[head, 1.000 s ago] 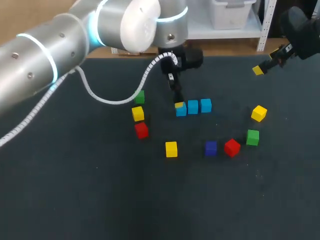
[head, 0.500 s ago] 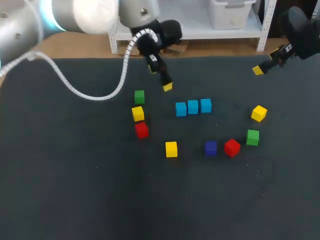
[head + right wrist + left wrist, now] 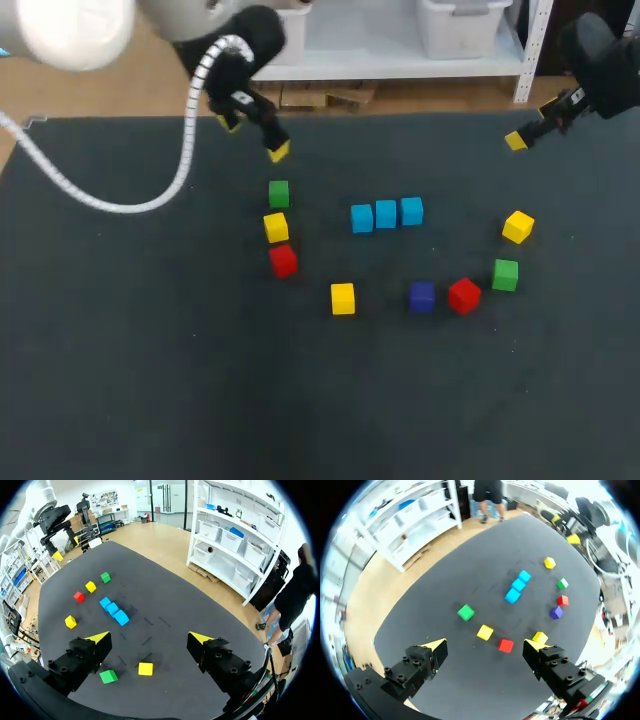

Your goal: Place the blue cubes, place green cubes on the blue cubes, place the yellow cubes on the green cubes, then place the red cubes on the yellow cubes, and place purple cube on the red cubes.

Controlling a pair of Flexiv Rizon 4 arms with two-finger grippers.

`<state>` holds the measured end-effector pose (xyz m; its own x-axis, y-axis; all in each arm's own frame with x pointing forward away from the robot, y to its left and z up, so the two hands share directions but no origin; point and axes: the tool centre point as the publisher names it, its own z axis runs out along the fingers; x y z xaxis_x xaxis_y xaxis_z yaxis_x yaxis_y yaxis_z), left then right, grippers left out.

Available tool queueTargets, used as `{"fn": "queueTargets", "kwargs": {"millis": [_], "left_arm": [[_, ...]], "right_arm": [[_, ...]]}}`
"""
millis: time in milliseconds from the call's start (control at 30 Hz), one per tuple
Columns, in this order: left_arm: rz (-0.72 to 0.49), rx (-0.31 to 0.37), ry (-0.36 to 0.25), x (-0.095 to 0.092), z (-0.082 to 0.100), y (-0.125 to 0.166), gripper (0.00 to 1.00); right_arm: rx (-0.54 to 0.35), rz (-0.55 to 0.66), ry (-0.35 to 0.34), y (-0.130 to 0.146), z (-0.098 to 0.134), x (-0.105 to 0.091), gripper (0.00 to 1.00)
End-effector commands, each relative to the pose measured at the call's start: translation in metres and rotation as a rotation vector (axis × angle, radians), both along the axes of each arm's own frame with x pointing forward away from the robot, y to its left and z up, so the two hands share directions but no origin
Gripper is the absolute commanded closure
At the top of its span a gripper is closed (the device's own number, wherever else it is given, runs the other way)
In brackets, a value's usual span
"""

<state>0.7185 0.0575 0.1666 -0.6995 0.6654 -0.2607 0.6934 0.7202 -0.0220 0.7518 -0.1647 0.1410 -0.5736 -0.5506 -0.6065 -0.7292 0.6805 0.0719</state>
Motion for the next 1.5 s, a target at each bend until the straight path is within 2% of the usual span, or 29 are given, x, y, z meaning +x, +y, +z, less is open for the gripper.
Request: {"fn": "queueTargets", "kwargs": {"millis": [33,67,200,267,333,467,633,700,867,967,1100,1500], "left_arm": [[0.069,-0.343,-0.383,-0.031,-0.002,0.036,0.0],[0.077,-0.329,-0.411,-0.031,-0.002,0.04,0.0],[0.155,-0.37,-0.453,-0.033,0.001,0.06,0.0],[0.2,-0.399,-0.446,-0.033,-0.001,0.069,0.0],[0.217,-0.395,-0.461,-0.033,-0.006,0.074,0.0],[0.235,-0.426,-0.434,-0.033,-0.01,0.078,0.0],[0.231,-0.442,-0.454,-0.032,-0.009,0.078,0.0],[0.225,-0.45,-0.442,-0.028,-0.01,0.078,0.0],[0.249,-0.488,-0.456,-0.018,-0.013,0.082,0.0],[0.242,-0.481,-0.457,-0.014,-0.014,0.083,0.0],[0.198,-0.509,-0.455,-0.013,-0.008,0.078,0.0],[0.198,-0.509,-0.455,-0.013,-0.008,0.078,0.0]], "right_arm": [[0.001,0.001,-0.002,0.0,0.0,0.0,0.0],[0.001,0.001,-0.002,0.0,0.0,0.0,0.0],[0.001,0.001,-0.002,0.0,0.0,0.0,0.0],[0.001,0.001,-0.002,0.0,0.0,0.0,0.0],[0.001,0.001,-0.002,0.0,0.0,0.0,0.0],[0.001,0.001,-0.002,0.0,0.0,0.0,0.0],[0.001,0.001,-0.002,0.0,0.0,0.0,0.0],[0.001,0.001,-0.002,0.0,0.0,0.0,0.0],[0.001,0.001,-0.002,0.0,0.0,0.0,0.0],[0.001,0.001,-0.002,0.0,0.0,0.0,0.0],[0.001,0.001,-0.002,0.0,0.0,0.0,0.0],[0.001,0.001,-0.002,0.0,0.0,0.0,0.0]]}}
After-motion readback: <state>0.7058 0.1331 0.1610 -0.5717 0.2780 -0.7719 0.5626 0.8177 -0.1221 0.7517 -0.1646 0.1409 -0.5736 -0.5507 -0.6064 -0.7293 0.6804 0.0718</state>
